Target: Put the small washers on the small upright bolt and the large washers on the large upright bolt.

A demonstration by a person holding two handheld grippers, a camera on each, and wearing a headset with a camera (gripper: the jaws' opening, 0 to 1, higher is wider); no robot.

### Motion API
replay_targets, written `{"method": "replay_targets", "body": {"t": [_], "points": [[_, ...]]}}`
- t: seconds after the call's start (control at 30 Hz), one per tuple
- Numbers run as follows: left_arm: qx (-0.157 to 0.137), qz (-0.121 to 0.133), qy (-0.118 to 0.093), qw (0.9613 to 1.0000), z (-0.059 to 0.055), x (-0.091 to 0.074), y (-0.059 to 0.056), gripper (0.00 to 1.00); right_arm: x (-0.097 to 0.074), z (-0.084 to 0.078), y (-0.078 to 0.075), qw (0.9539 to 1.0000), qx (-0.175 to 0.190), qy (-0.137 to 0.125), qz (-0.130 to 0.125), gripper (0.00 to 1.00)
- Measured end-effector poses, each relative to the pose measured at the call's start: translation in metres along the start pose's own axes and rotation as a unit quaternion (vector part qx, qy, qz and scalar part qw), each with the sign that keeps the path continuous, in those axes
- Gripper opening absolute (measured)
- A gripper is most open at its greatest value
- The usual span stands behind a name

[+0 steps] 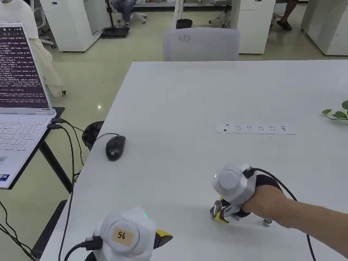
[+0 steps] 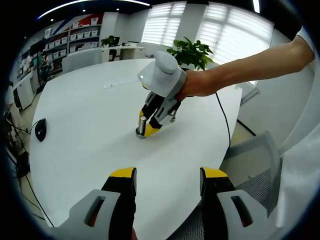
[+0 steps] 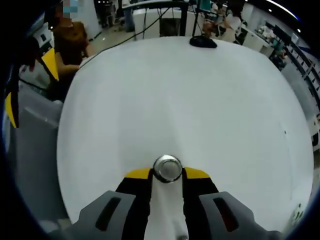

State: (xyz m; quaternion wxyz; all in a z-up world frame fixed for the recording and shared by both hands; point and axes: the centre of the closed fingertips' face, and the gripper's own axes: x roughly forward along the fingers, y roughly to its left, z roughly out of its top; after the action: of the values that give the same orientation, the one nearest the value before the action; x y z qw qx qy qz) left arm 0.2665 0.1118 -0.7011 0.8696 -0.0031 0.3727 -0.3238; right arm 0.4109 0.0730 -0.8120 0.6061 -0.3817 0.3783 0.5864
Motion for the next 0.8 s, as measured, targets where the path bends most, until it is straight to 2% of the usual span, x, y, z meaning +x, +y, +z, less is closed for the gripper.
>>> {"method": "replay_targets", "body": {"t": [0.03, 0.27, 0.43, 0.57, 0.8], "points": [[0.0, 0.0, 0.0, 1.0, 0.0, 0.0, 0.0, 0.5, 0.0, 0.004, -0.002, 0.9999, 0.002, -0.013, -0.005, 0.24], [0.001, -0.001, -0.001, 1.0, 0.002, 0.002, 0.0, 0.5, -0.006, -0.003, -0.002, 0.9999, 0.0, -0.006, -0.012, 0.24], [-0.001, 0.001, -0.003, 1.0, 0.002, 0.001, 0.001, 0.5, -0.014, -0.011, 0.004, 0.999, 0.03, -0.027, -0.02, 0.27], [0.0, 0.001, -0.004, 1.0, 0.003, 0.002, 0.001, 0.5, -0.02, -0.021, 0.016, 0.9971, 0.059, -0.04, -0.025, 0.28], [0.004, -0.003, -0.003, 1.0, 0.004, 0.006, -0.003, 0.5, -0.027, -0.043, 0.046, 0.9928, 0.098, -0.061, -0.031, 0.29]]}}
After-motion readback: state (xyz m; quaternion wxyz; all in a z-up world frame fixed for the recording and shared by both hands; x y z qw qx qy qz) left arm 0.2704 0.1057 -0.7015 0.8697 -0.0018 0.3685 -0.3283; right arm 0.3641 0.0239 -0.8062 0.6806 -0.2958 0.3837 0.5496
